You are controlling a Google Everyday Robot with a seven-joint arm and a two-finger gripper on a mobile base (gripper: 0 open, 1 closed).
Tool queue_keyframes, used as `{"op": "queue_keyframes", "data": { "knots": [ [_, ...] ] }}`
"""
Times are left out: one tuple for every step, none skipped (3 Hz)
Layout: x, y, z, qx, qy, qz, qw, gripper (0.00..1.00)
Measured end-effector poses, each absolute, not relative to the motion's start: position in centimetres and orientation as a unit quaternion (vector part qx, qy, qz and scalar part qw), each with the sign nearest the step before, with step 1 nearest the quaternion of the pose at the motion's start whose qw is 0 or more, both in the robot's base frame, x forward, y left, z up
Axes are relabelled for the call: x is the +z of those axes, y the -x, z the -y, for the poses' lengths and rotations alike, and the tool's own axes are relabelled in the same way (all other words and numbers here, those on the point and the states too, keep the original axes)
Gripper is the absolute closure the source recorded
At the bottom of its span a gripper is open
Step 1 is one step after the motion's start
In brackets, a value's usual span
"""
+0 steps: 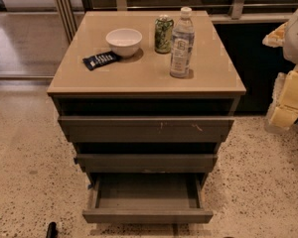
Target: Close bottom drawer
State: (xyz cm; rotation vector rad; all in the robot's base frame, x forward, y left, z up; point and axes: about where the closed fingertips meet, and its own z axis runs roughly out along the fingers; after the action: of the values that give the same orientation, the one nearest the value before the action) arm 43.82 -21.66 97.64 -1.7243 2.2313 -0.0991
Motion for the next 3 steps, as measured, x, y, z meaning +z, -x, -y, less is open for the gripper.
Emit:
{"op": "queue_keyframes", "data": {
  "knots": [
    [97.6,-43.8,21.7,-0.035,0.603,-0.781,0.159,0.00],
    [97.6,-43.8,21.7,-0.035,0.603,-0.781,0.159,0.09],
    [94.4,-43.0,20.9,-0.013,0.597,-0.782,0.175,0.39]
  ]
}}
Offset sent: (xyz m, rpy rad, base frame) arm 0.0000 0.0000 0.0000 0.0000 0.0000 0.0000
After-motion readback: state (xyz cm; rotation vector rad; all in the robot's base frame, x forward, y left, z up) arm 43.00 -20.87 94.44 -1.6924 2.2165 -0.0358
